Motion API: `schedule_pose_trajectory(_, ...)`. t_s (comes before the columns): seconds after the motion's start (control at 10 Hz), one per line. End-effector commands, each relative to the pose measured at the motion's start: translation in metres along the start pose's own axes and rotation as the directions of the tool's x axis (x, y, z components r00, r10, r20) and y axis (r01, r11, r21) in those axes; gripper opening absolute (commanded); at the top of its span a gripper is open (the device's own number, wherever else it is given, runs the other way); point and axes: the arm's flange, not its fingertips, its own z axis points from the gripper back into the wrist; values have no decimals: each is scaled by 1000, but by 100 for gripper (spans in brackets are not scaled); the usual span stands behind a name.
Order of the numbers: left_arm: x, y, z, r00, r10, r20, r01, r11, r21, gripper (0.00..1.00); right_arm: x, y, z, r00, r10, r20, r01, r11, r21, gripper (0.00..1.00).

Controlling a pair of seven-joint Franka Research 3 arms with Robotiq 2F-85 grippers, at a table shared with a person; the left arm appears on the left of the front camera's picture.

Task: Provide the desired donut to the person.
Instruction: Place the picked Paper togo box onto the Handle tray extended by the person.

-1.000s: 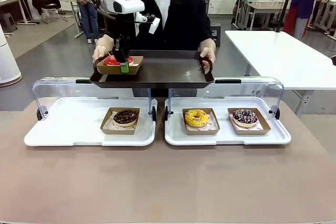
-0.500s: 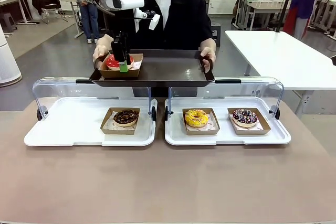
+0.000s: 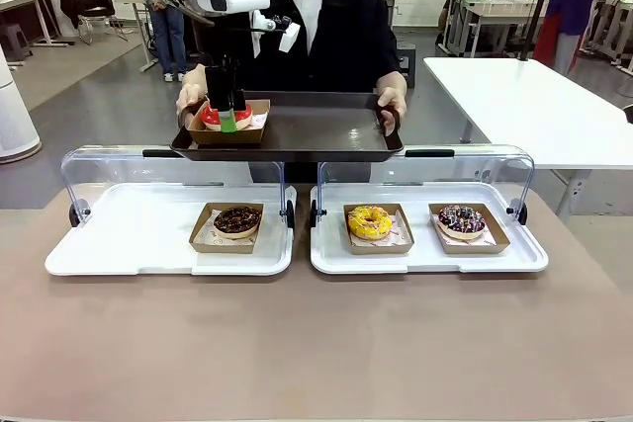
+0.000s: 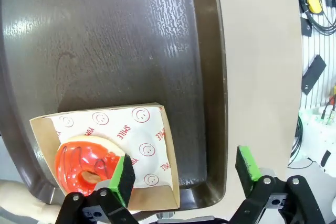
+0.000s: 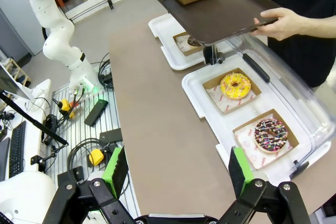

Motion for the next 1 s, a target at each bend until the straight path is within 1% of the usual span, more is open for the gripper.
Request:
schedule_pose_trajectory(0.0,-4,-2,6,1000,3,3,-2,1000,-15,100,1,-2,0,1000,12,29,-12,1000,6,100)
schedule_pose_trajectory(0.2,-8,-6,11,1000,-8,23,8,1000,-10,100,1,-2,0,1000,12,29,-12,1000,6,100)
schedule_pose_trajectory(0.4,-27,-20,30,998,-27,60,26,1000,5,100,1,-2,0,1000,12,29,-12,1000,6,100)
schedule_pose_trajectory(0.5,-41,-32,40,996,-40,77,37,999,37,100,1,-2,0,1000,12,29,-12,1000,6,100)
schedule_pose_trajectory(0.7,-79,-50,59,995,-26,99,15,993,115,100,1,-2,0,1000,12,29,-12,1000,6,100)
schedule_pose_trajectory(0.9,-117,-62,65,992,9,123,-26,990,138,100,1,-2,0,1000,12,29,-12,1000,6,100)
